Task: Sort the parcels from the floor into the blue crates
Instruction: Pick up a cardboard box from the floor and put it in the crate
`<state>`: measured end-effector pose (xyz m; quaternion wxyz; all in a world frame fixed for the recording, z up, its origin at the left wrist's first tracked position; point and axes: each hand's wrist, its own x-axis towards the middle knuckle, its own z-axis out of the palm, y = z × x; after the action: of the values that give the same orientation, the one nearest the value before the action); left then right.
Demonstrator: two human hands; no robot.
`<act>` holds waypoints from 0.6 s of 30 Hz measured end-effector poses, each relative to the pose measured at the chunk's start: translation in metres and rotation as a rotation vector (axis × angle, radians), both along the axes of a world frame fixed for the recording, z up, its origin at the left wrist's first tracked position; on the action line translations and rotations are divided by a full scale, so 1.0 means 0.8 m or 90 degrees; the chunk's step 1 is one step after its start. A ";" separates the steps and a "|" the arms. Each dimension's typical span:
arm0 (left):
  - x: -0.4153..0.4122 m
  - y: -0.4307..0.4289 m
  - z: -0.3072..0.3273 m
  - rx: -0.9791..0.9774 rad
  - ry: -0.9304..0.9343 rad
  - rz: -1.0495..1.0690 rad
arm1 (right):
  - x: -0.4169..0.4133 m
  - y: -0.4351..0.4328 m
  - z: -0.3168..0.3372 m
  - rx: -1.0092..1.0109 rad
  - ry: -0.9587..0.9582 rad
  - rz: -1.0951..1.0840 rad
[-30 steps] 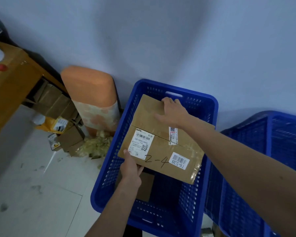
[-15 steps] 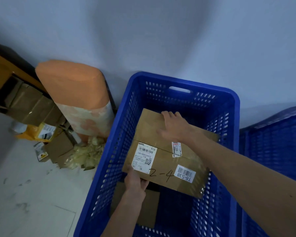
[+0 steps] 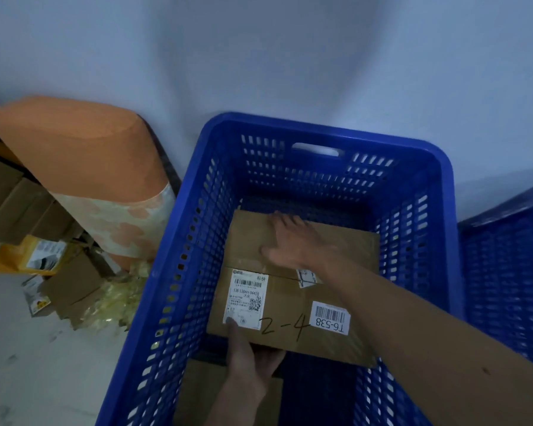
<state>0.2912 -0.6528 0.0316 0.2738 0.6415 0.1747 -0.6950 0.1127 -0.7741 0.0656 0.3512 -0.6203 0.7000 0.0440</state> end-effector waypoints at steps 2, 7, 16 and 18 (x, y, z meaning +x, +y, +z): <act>-0.011 0.003 0.000 0.020 0.017 0.025 | 0.003 0.014 -0.002 -0.004 -0.004 0.010; -0.032 -0.022 0.008 -0.017 0.013 0.007 | 0.005 0.054 0.002 -0.016 -0.014 0.061; -0.050 -0.088 0.022 -0.169 -0.011 -0.080 | -0.005 0.079 0.001 0.004 -0.023 0.066; -0.047 -0.085 0.025 -0.149 -0.019 -0.118 | -0.008 0.085 0.003 0.017 -0.038 0.047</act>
<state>0.2536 -0.7209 0.0513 0.2838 0.6290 0.0283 -0.7233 0.1062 -0.7062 0.0679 0.3782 -0.6416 0.6655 0.0481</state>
